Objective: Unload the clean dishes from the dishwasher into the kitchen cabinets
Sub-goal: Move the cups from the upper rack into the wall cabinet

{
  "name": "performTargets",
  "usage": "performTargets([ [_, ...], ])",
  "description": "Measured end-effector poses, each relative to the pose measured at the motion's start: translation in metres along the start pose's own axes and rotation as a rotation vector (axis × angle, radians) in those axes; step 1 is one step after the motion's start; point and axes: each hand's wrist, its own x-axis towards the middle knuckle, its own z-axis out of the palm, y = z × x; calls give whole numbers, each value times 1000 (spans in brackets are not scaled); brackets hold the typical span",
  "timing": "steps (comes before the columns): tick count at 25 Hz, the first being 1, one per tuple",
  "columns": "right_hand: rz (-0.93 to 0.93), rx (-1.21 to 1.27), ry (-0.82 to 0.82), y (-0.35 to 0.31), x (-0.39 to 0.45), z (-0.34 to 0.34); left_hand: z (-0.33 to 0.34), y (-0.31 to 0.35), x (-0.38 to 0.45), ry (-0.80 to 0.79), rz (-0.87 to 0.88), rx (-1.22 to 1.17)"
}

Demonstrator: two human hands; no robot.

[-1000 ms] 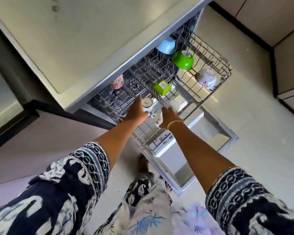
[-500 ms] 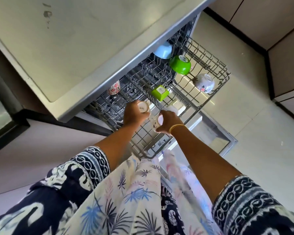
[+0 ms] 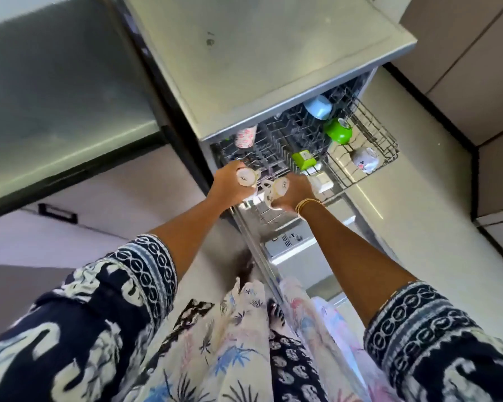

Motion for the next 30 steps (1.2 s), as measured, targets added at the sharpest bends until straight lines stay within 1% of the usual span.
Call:
performTargets([
  [4, -117, -17, 3, -58, -41, 5, -60, -27, -55, 44, -56, -11],
  [6, -203, -25, 0, -95, -58, 9, -101, -39, -79, 90, -91, 11],
  [10, -417, -10, -12, -191, -86, 9, -201, -70, -119, 183, -161, -12],
  [13, -526, 62, 28, -263, -101, -1, -273, -92, -141, 215, -177, -46],
  [15, -597, 103, 30, -317, -115, -11, -330, -99, -158, 283, -177, -52],
  [17, -680, 157, 35, -369, -136, -30, -386, -97, -176, 357, -158, -112],
  [19, -751, 218, 37, -419, -156, -51, -441, -87, -191, 430, -89, -120],
  [22, -808, 281, 120, -486, -181, -89, -511, -66, -204, 525, 44, -162],
  [25, -888, 404, 168, -549, -200, -135, -584, -39, -207, 548, 120, -224],
  [27, -961, 469, 186, -587, -206, -169, -629, -20, -201, 573, 177, -226],
  [30, -1069, 565, 147, -637, -211, -215, -683, 10, -184, 622, 241, -193],
])
